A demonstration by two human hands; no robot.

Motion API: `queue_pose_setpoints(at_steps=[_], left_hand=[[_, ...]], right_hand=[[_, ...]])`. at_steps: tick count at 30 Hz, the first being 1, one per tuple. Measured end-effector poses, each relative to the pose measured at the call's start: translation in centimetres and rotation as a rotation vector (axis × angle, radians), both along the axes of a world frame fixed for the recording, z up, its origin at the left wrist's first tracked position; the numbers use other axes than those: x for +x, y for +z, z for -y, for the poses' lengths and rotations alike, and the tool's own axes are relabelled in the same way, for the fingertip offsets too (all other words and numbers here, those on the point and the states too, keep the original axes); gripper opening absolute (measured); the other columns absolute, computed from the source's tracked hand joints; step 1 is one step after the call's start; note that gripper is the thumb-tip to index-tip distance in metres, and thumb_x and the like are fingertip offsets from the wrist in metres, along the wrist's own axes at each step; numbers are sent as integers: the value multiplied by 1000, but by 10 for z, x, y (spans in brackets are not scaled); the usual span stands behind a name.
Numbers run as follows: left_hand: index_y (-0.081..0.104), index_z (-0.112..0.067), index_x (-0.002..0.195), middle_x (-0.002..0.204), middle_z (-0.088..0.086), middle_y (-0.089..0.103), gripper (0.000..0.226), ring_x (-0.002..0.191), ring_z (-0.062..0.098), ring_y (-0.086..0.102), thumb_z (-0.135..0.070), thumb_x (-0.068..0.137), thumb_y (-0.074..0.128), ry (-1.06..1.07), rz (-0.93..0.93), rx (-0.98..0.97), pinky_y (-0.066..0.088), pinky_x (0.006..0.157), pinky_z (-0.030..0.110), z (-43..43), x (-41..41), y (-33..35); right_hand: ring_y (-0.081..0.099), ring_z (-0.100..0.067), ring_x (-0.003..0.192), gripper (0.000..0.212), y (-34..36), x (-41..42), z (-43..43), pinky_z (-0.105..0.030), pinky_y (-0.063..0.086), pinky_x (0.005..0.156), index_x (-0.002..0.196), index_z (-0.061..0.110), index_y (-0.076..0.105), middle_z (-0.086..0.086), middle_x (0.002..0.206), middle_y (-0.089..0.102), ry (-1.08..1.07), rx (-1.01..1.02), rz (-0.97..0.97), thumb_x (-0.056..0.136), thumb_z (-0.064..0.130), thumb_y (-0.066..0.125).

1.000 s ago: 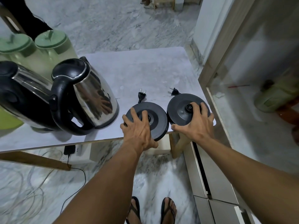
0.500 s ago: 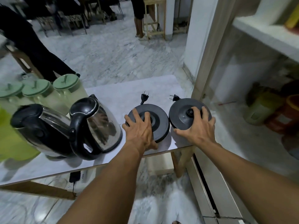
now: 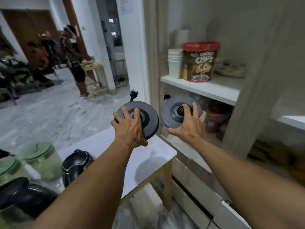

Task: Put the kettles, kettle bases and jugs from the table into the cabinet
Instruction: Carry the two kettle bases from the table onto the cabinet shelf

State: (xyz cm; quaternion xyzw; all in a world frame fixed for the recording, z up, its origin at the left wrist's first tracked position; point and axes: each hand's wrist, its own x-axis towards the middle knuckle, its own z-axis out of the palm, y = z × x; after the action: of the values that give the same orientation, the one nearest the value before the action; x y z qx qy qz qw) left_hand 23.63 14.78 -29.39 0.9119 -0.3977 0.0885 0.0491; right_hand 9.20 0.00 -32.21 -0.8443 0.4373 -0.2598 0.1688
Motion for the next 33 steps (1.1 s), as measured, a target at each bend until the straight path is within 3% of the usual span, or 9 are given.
queue_pose_setpoints(at_steps=[10,14,21,24,26,30,33], left_hand=[[13,-22,141,156,26,4,122,138,58,15,-55,50,87,-392,0,-6,28,109,64,6,-122,54],[11,-20,142,154,27,5,124,139,57,15,-58,51,86,-526,20,-32,29,108,63,36,-193,76],[6,-20,146,158,27,-5,108,140,59,10,-52,70,77,-765,39,-93,26,107,64,106,-315,102],[8,-20,144,157,27,-5,113,139,61,8,-51,65,81,-847,15,-101,24,106,66,144,-368,110],[10,-21,141,156,27,-1,115,138,60,11,-52,59,84,-864,-7,-103,26,106,65,169,-401,112],[3,-20,146,156,27,-1,108,138,59,13,-51,70,74,-870,-40,-56,26,107,64,215,-456,110],[8,-21,141,149,25,11,118,132,55,25,-62,57,80,-881,-73,-40,32,103,61,245,-487,107]], right_hand=[[4,-50,145,109,68,-172,-61,-60,25,115,149,31,22,-5,165,4,-387,-103,-19,62,61,80],[5,-50,145,108,94,-251,-60,-60,24,115,149,31,21,-7,165,3,-534,-157,-32,64,60,79],[9,-49,146,115,119,-387,-23,-59,22,117,153,30,17,-8,166,2,-784,-173,-56,62,66,78],[9,-48,146,116,122,-441,3,-56,14,118,153,29,16,-11,165,3,-861,-186,-107,63,69,76],[8,-49,146,115,123,-475,21,-55,16,117,153,30,15,-10,165,2,-889,-150,-104,63,68,76],[10,-49,145,115,120,-530,52,-55,23,115,153,30,16,-9,165,5,-927,-71,-118,63,66,78],[14,-50,144,114,114,-559,73,-57,25,116,152,27,19,-12,163,12,-945,-47,-136,63,67,77]])
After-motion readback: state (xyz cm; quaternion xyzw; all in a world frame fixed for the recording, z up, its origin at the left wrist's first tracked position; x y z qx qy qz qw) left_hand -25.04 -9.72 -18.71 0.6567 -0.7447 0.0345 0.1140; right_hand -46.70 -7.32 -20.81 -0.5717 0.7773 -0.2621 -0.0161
